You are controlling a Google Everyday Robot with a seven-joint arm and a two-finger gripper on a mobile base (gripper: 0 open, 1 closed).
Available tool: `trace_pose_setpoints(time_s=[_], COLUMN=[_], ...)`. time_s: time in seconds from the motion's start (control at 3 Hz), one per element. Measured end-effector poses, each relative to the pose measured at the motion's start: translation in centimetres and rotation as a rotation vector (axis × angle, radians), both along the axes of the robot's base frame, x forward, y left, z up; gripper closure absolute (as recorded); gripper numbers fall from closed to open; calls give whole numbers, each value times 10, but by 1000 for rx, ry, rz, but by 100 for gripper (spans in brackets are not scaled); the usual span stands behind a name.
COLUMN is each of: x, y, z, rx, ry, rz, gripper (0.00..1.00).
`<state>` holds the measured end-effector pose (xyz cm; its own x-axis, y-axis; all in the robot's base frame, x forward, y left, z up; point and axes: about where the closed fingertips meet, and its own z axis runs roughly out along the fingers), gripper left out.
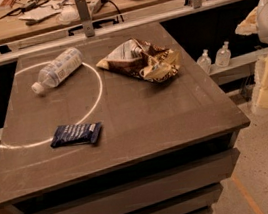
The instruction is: Move blue plastic bottle near rxbar blueberry
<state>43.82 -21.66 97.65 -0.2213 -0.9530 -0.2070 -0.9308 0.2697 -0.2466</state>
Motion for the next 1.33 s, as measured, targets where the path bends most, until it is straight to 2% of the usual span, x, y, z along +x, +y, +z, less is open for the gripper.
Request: trace_pose_setpoints(time_s=[0.33, 0.67, 1.0, 1.33], x=[1, 13, 47, 76], y=[1, 16, 44, 82], z=[-1, -9, -23, -33], rx=[4, 51, 119, 161], ry=[-3, -38, -93, -150], rz=[1, 17, 68, 166], gripper=[0, 0, 0, 0])
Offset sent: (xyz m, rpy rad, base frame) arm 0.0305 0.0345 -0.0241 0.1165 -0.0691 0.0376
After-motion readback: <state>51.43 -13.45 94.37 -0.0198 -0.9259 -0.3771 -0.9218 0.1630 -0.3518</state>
